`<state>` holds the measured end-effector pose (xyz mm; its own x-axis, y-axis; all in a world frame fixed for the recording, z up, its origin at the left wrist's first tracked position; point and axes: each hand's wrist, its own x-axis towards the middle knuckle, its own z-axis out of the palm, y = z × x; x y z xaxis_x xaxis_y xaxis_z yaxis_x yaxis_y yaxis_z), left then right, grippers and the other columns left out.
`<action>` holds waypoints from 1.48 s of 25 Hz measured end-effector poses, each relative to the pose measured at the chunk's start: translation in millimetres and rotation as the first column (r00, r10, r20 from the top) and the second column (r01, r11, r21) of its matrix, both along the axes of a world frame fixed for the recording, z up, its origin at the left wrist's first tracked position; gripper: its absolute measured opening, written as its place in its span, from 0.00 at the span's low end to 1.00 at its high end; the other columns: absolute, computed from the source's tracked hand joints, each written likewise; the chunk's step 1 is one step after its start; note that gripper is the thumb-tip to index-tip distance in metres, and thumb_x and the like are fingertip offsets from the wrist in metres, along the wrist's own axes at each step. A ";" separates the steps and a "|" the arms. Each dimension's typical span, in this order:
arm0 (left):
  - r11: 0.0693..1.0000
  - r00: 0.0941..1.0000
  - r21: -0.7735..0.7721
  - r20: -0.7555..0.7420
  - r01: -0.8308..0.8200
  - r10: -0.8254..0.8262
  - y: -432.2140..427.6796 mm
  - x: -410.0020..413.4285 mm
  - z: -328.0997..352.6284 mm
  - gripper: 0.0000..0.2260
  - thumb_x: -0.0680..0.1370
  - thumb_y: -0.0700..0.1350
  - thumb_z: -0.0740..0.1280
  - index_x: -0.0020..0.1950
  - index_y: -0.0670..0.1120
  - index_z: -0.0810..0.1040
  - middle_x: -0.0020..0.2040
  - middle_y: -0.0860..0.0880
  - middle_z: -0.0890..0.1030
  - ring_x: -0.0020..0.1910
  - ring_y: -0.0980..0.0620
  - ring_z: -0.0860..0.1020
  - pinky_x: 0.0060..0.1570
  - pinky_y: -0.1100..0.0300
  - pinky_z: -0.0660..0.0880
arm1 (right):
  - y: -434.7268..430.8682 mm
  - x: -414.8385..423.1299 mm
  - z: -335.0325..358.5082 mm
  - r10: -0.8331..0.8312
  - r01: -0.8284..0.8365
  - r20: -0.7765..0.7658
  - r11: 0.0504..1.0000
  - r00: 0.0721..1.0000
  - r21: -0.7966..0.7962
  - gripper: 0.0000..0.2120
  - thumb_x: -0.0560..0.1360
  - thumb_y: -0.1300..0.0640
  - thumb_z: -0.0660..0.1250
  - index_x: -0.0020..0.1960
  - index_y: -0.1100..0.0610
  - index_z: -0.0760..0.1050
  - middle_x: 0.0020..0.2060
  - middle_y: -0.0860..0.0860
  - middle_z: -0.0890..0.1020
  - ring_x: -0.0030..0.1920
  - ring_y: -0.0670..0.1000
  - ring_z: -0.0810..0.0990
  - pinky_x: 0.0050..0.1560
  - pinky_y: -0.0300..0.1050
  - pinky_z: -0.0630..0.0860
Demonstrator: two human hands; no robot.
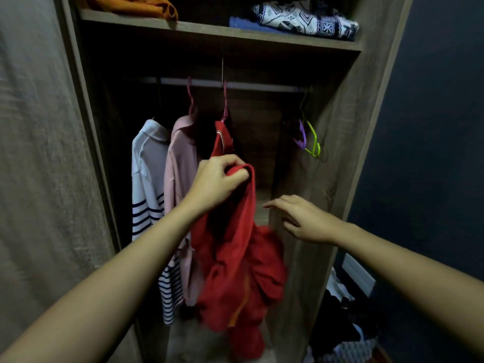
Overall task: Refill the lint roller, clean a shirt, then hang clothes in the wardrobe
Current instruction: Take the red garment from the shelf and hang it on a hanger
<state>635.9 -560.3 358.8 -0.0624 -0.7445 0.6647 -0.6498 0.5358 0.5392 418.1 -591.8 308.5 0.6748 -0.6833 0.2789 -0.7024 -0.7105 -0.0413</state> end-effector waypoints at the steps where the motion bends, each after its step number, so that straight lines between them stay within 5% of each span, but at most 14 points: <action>1: 1.000 1.000 -0.009 0.008 -0.027 0.027 -4.6 -6.3 0.1 0.05 0.72 0.47 0.68 0.44 0.48 0.83 0.39 0.49 0.83 0.39 0.60 0.77 0.40 0.69 0.67 | 4.8 4.2 -1.2 -0.005 0.001 0.143 1.000 0.990 0.029 0.17 0.76 0.51 0.56 0.59 0.59 0.73 0.51 0.56 0.79 0.53 0.55 0.76 0.58 0.45 0.70; 3: 1.000 0.997 0.016 0.072 -0.009 0.008 -11.8 -19.7 -3.8 0.05 0.74 0.44 0.68 0.47 0.47 0.83 0.42 0.48 0.84 0.41 0.55 0.79 0.41 0.67 0.69 | 14.6 7.4 0.3 -0.017 -0.032 0.413 0.993 0.911 0.110 0.26 0.76 0.38 0.50 0.49 0.60 0.73 0.41 0.55 0.79 0.44 0.53 0.78 0.49 0.52 0.74; 6: 0.999 0.995 0.038 0.089 0.035 -0.038 -14.4 -34.6 -10.1 0.06 0.75 0.43 0.67 0.48 0.47 0.83 0.45 0.49 0.85 0.45 0.55 0.80 0.41 0.74 0.67 | 21.2 9.1 -4.0 -0.017 -0.035 0.421 0.993 0.907 0.115 0.26 0.72 0.36 0.56 0.52 0.58 0.72 0.43 0.53 0.81 0.43 0.51 0.80 0.46 0.49 0.76; 9: 0.999 1.000 -0.051 -0.004 -0.002 0.001 -12.6 -32.8 0.7 0.07 0.74 0.42 0.67 0.49 0.46 0.83 0.47 0.50 0.84 0.46 0.60 0.77 0.41 0.80 0.63 | 14.2 3.1 -17.6 -0.021 0.023 0.380 1.000 0.925 0.000 0.20 0.74 0.45 0.60 0.58 0.59 0.71 0.47 0.54 0.81 0.46 0.52 0.80 0.48 0.53 0.76; 13: 0.984 0.981 -0.142 -0.173 -0.109 0.084 -13.4 -9.9 20.0 0.08 0.74 0.41 0.68 0.51 0.44 0.83 0.49 0.48 0.84 0.50 0.56 0.79 0.50 0.68 0.69 | 9.5 -7.0 -18.9 -0.062 0.064 0.420 0.998 0.905 0.008 0.14 0.76 0.54 0.63 0.60 0.56 0.67 0.48 0.51 0.80 0.48 0.50 0.80 0.50 0.52 0.77; 16: 0.985 0.991 -0.124 0.035 -0.122 0.127 -22.2 24.9 16.2 0.08 0.73 0.39 0.68 0.51 0.44 0.83 0.50 0.47 0.84 0.52 0.51 0.80 0.49 0.67 0.68 | 13.2 -22.1 -7.3 0.021 -0.006 0.322 0.999 0.946 -0.049 0.17 0.75 0.61 0.63 0.60 0.51 0.62 0.51 0.50 0.77 0.49 0.45 0.77 0.52 0.42 0.75; 18: 0.996 0.974 -0.004 0.209 -0.085 0.084 -25.1 46.9 11.6 0.10 0.72 0.35 0.68 0.51 0.44 0.82 0.48 0.48 0.83 0.50 0.50 0.80 0.44 0.74 0.66 | 10.1 -36.8 7.7 0.048 -0.019 0.223 0.992 0.974 -0.127 0.14 0.70 0.68 0.62 0.50 0.52 0.72 0.52 0.51 0.75 0.51 0.46 0.76 0.52 0.40 0.72; 20: 0.996 0.982 0.044 0.178 -0.077 0.068 -25.2 57.5 10.5 0.12 0.71 0.33 0.68 0.50 0.45 0.79 0.47 0.49 0.81 0.48 0.50 0.80 0.41 0.79 0.66 | 5.6 -46.2 26.3 -0.040 0.073 0.227 0.988 0.973 -0.137 0.14 0.65 0.71 0.64 0.38 0.53 0.80 0.54 0.52 0.75 0.55 0.52 0.77 0.55 0.44 0.71; 25: 0.997 0.988 -0.066 0.147 -0.043 0.053 -29.5 51.6 5.3 0.18 0.64 0.25 0.62 0.31 0.50 0.76 0.58 0.43 0.80 0.53 0.48 0.78 0.44 0.79 0.65 | 2.6 -36.9 34.8 -0.279 0.324 0.270 0.935 0.922 -0.141 0.15 0.72 0.62 0.66 0.57 0.55 0.80 0.51 0.55 0.79 0.55 0.55 0.77 0.58 0.49 0.74; 27: 0.971 0.977 -0.186 0.122 -0.152 0.177 -40.3 42.4 -0.1 0.19 0.63 0.25 0.60 0.42 0.42 0.84 0.59 0.42 0.79 0.58 0.45 0.77 0.54 0.72 0.68 | 3.2 -37.2 41.0 -0.271 0.365 0.400 0.914 0.875 -0.179 0.14 0.73 0.60 0.65 0.58 0.56 0.79 0.51 0.56 0.79 0.54 0.55 0.77 0.57 0.49 0.74; 29: 0.961 0.917 -0.195 0.308 -0.198 0.252 -54.8 24.0 -6.7 0.26 0.66 0.28 0.62 0.62 0.43 0.77 0.65 0.43 0.75 0.62 0.42 0.74 0.60 0.54 0.72 | -5.8 -44.0 52.9 -0.296 0.419 0.464 0.889 0.835 -0.186 0.15 0.73 0.62 0.65 0.58 0.58 0.79 0.52 0.58 0.78 0.56 0.57 0.76 0.58 0.49 0.72; 31: 0.970 0.820 -0.075 0.522 -0.229 0.234 -65.9 11.7 -8.9 0.30 0.67 0.31 0.64 0.69 0.49 0.70 0.68 0.47 0.70 0.64 0.42 0.72 0.56 0.46 0.74 | -18.8 -55.8 64.4 -0.389 0.455 0.350 0.881 0.852 -0.127 0.18 0.70 0.65 0.64 0.59 0.57 0.78 0.55 0.60 0.77 0.59 0.59 0.74 0.62 0.50 0.71; 34: 0.976 0.866 -0.074 0.451 -0.205 0.216 -78.0 11.9 8.9 0.23 0.64 0.30 0.64 0.51 0.52 0.83 0.58 0.47 0.80 0.57 0.43 0.77 0.52 0.48 0.76 | -35.5 -80.6 76.5 -0.475 0.488 0.144 0.870 0.868 -0.072 0.19 0.68 0.67 0.63 0.55 0.53 0.81 0.56 0.57 0.78 0.58 0.58 0.76 0.56 0.46 0.72; 37: 0.956 0.911 -0.041 0.293 -0.291 0.290 -90.3 8.4 28.0 0.19 0.64 0.31 0.63 0.40 0.53 0.82 0.48 0.44 0.83 0.50 0.41 0.79 0.48 0.53 0.75 | -57.7 -94.6 96.0 -0.425 0.444 0.163 0.889 0.891 -0.112 0.16 0.69 0.66 0.61 0.44 0.49 0.82 0.51 0.53 0.83 0.51 0.56 0.79 0.52 0.44 0.73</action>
<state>644.3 -650.6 386.8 -0.0341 -0.7612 0.6476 -0.9052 0.2981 0.3027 323.5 -649.6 404.5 0.2702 -0.8460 0.4597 -0.9372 -0.3405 -0.0758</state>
